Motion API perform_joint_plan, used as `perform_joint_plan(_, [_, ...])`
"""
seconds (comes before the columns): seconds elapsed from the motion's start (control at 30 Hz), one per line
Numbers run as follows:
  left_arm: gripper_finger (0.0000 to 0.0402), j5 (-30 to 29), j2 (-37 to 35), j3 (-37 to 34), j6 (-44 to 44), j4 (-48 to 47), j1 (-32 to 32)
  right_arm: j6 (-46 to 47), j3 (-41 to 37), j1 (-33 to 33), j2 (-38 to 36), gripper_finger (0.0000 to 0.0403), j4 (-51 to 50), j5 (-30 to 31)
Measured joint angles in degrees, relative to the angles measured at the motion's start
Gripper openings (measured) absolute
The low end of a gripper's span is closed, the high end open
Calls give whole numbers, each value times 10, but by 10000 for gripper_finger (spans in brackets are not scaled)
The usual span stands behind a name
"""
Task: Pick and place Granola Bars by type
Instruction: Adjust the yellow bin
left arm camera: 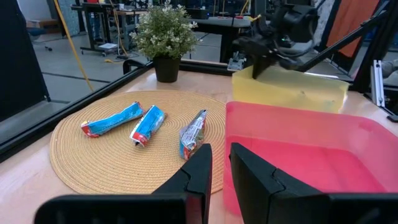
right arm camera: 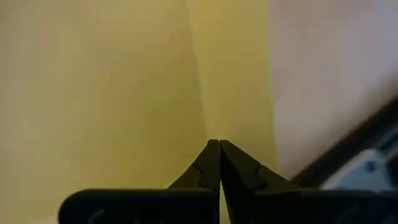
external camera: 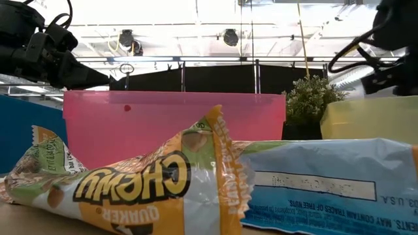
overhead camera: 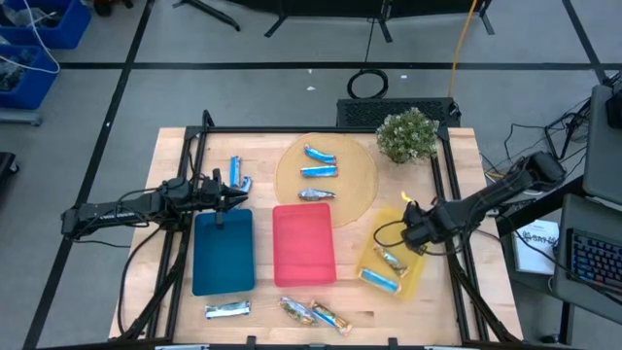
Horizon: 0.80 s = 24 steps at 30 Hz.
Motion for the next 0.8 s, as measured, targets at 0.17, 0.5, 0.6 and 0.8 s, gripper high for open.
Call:
perform_joint_plan(0.17, [63,0,0,0,0,0,0,-35,0,-50,0,0,1,60])
perform_joint_plan(0.5, [63,0,0,0,0,0,0,-163,0,-137,0,0,113,152])
perform_joint_plan(0.6, [63,0,0,0,0,0,0,-215,0,-153,0,0,181,148])
perform_joint_plan(0.8, [63,0,0,0,0,0,0,-273,0,-168,0,0,286,100])
